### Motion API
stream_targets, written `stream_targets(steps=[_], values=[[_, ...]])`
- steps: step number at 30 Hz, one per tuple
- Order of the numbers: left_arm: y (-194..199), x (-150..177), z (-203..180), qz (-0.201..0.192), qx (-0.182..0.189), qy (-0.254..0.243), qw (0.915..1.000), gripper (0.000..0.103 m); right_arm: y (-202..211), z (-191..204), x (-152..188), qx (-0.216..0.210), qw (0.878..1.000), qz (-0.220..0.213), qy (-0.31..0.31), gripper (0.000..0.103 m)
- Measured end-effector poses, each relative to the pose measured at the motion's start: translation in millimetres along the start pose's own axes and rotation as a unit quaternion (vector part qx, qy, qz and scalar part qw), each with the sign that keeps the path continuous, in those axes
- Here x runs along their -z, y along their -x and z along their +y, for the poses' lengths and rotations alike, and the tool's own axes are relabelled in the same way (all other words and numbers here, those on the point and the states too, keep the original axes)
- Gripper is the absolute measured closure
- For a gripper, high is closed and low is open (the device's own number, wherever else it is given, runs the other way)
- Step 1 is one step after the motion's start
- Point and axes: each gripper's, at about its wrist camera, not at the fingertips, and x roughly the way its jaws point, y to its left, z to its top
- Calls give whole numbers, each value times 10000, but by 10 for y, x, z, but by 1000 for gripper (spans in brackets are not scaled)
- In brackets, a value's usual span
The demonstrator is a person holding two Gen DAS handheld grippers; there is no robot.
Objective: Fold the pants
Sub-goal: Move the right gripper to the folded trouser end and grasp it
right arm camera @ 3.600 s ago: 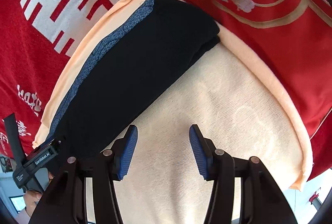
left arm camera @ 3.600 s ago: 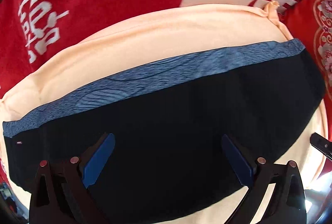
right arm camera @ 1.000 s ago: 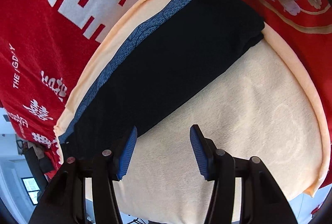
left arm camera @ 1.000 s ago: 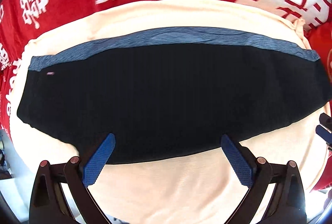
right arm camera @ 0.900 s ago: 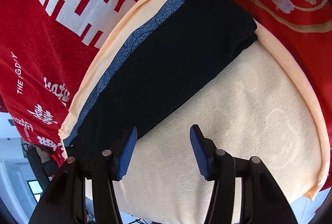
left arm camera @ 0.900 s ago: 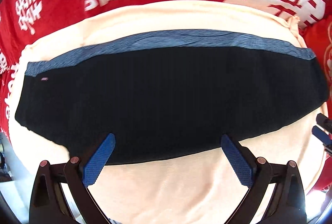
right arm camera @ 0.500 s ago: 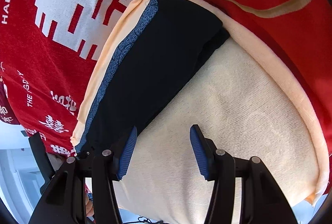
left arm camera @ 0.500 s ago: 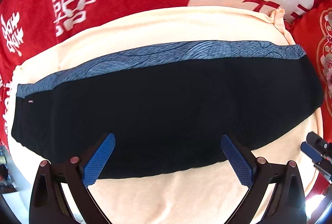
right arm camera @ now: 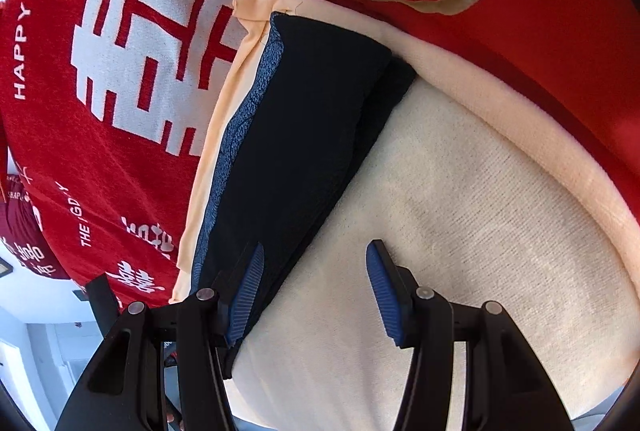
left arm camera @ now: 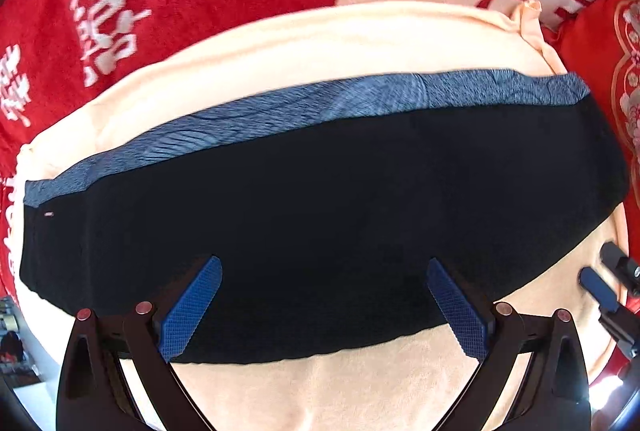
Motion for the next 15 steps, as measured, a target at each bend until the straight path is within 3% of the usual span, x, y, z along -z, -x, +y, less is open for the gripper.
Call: stream_targets(steps=[7, 12, 14, 15], values=[[-191, 19, 1, -92, 104, 104, 9998, 0, -225, 45, -257, -332, 9985, -412, 115, 45], [-206, 22, 30, -163, 176, 31, 9997, 0, -322, 143, -385, -281, 9981, -538, -76, 44], [-225, -6, 69, -70, 261, 80, 9996, 0, -323, 152, -415, -140, 9987, -418, -257, 58], [-223, -27, 92, -1, 284, 110, 9995, 0, -313, 151, -422, -145, 9988, -363, -295, 80]])
